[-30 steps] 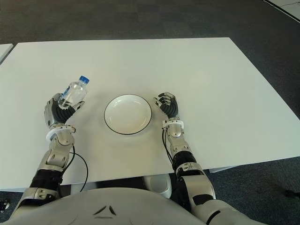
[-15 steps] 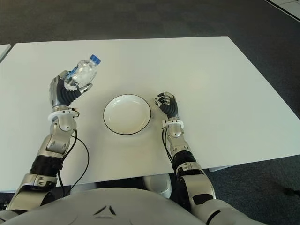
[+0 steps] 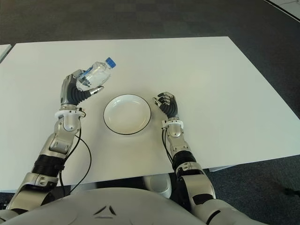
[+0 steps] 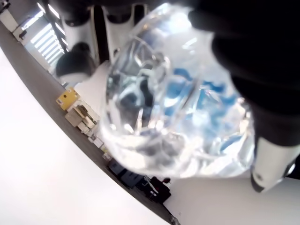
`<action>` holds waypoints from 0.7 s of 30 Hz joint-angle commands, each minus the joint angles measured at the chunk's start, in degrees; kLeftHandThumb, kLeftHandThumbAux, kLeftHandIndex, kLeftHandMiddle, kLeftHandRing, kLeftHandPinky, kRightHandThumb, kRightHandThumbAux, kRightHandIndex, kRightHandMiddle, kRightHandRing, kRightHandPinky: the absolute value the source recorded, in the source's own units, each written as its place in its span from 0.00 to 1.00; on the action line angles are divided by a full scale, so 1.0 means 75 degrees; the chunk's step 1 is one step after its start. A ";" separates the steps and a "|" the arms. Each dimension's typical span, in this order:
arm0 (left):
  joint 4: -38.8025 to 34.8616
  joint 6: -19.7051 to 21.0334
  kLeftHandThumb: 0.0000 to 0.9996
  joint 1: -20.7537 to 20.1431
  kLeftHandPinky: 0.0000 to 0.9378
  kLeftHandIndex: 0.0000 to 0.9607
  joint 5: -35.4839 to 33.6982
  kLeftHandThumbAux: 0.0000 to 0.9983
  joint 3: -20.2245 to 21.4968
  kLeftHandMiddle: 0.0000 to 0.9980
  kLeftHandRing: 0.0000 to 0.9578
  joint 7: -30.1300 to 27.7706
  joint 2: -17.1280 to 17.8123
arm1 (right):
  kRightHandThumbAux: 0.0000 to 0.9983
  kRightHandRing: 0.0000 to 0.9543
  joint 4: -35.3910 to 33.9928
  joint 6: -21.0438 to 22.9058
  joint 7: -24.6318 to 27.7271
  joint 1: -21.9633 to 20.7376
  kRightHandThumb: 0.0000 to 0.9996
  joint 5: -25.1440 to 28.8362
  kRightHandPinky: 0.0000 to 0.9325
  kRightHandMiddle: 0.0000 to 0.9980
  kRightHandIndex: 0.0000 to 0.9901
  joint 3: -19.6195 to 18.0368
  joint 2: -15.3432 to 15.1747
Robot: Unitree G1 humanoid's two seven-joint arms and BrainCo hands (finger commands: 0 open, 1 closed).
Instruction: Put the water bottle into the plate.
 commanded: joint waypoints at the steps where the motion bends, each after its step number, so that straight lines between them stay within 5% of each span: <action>1: -0.0147 -0.0141 0.85 -0.0007 0.90 0.41 0.0188 0.67 -0.0377 0.53 0.92 -0.0222 -0.0192 | 0.73 0.65 0.0177 0.0150 0.0036 0.0116 0.71 -0.0009 0.66 0.62 0.44 0.0017 0.0027; 21: 0.0628 -0.0361 0.85 -0.0268 0.89 0.41 0.0435 0.67 -0.1343 0.54 0.91 -0.1592 0.0047 | 0.73 0.65 0.0183 0.0208 -0.0010 0.0111 0.71 0.0012 0.66 0.62 0.44 0.0006 0.0048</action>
